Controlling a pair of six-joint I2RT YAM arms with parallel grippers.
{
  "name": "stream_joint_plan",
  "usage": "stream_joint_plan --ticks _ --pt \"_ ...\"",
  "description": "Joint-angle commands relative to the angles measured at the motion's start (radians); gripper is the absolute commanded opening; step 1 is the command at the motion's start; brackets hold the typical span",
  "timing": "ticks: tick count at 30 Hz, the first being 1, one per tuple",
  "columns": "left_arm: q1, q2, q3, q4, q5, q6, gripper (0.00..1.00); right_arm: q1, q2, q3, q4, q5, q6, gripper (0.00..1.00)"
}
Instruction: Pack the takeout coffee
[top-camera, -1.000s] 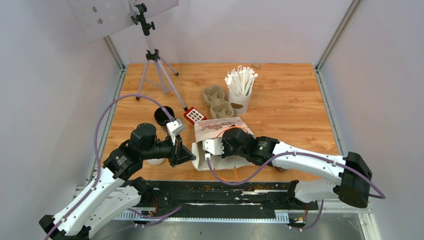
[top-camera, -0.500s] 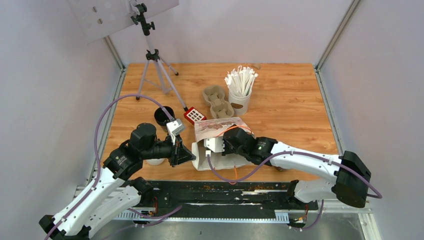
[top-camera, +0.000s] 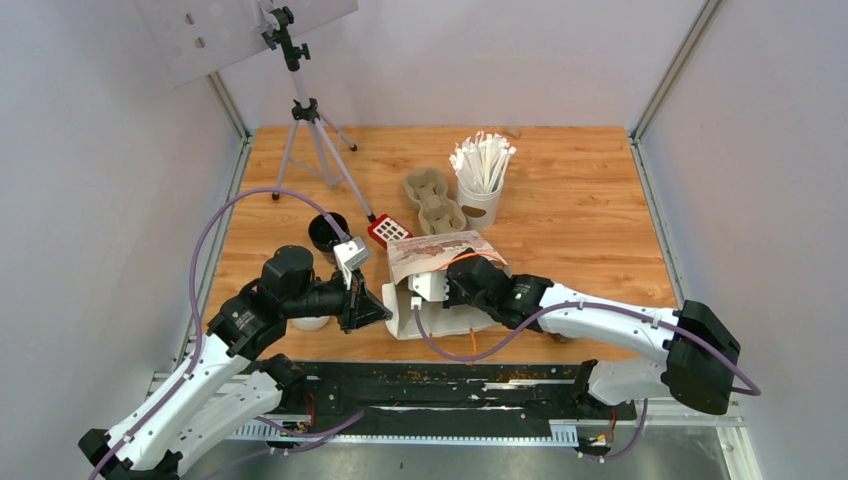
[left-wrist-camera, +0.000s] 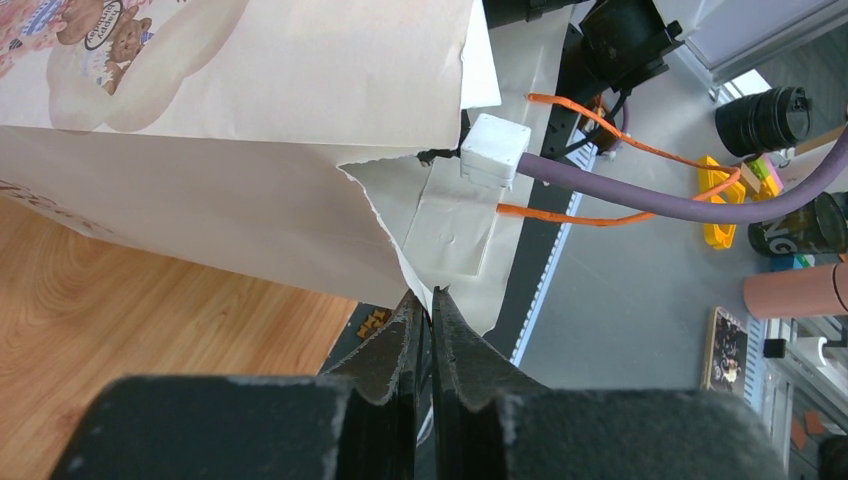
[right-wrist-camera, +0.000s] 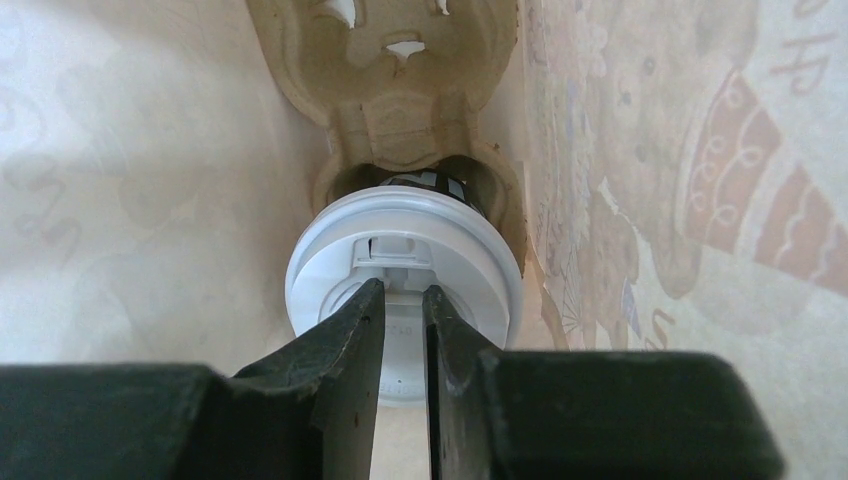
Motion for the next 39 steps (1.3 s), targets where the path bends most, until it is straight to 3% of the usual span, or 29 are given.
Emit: stream_joint_plan --ticks 1,24,29,34,39 --pt "0.0 -0.006 0.026 0.02 0.024 -0.004 0.13 -0.019 0.0 -0.018 0.036 0.04 0.022 0.21" --pt "0.0 -0.004 0.026 0.038 0.023 -0.021 0.13 -0.038 -0.008 0.01 0.009 -0.001 0.032 0.22" --pt "0.0 -0.005 0.035 0.041 0.009 -0.035 0.26 -0.036 -0.019 0.048 -0.016 -0.031 0.046 0.25" --pt "-0.001 -0.003 0.035 0.109 0.051 -0.093 0.46 -0.036 -0.02 0.056 -0.016 -0.028 0.04 0.25" --pt "0.0 0.011 0.019 0.154 0.045 -0.16 0.55 -0.036 -0.019 0.056 -0.006 -0.02 0.042 0.25"
